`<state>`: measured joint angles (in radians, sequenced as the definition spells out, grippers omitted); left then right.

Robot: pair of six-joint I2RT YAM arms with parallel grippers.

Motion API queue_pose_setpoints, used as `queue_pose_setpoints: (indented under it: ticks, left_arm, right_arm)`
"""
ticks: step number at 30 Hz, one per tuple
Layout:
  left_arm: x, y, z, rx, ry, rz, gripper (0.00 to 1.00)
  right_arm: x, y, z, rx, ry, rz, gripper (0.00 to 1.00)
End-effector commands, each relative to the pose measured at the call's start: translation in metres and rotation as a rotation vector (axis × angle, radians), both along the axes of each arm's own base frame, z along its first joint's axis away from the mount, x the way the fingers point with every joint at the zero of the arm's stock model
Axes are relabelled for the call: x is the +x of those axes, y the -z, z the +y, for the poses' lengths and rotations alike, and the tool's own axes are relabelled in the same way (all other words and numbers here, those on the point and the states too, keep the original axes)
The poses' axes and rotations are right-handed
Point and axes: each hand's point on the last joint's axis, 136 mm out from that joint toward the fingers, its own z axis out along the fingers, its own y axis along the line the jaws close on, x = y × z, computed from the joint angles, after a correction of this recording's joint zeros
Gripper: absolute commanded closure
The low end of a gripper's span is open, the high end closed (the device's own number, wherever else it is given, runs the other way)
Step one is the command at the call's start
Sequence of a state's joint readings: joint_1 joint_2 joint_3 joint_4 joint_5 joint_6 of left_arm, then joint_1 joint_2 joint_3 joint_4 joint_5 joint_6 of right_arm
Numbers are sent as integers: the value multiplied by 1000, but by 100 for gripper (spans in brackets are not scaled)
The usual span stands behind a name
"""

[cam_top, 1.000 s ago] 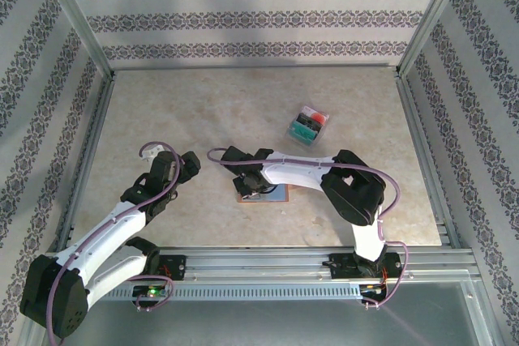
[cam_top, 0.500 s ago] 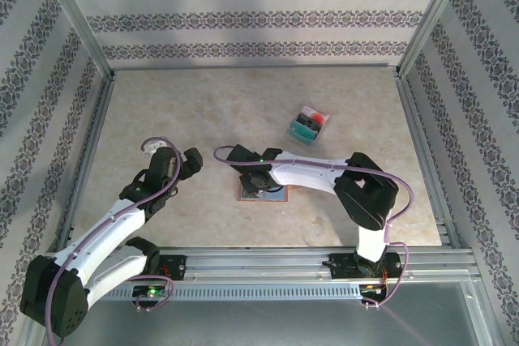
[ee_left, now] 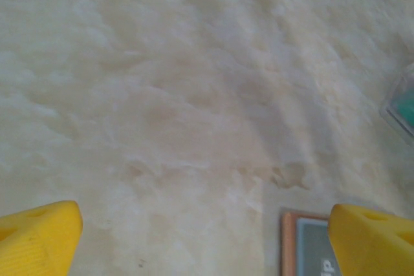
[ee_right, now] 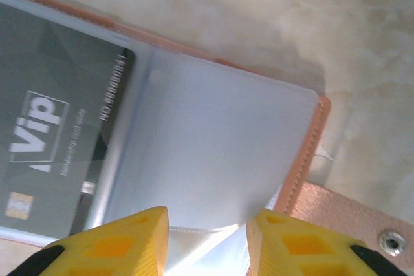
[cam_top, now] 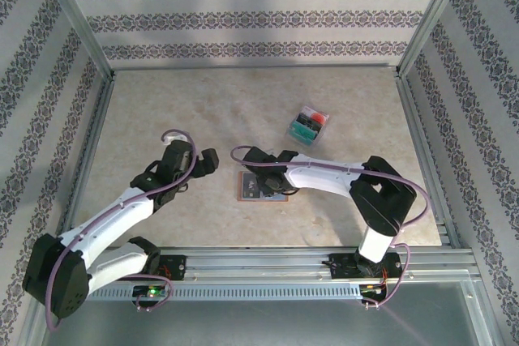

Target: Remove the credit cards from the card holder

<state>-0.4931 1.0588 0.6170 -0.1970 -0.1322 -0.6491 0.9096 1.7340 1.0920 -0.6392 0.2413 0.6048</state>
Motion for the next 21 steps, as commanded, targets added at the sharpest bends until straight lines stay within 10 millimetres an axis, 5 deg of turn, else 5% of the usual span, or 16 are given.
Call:
queue_pose_setpoints:
  ticks: [1,11,21]
  left_arm:
    - [-2,-5,-28,67,122,-5,5]
    - [-17,35,-91,106,334,118,24]
    - [-37,62,-119,106,459,202,41]
  right_arm:
    - [0,-5,-19,-19,55,-23,63]
    - [-2,-6,-42,-17,109,-28,63]
    - [0,-12,-55,54,174,-19,63]
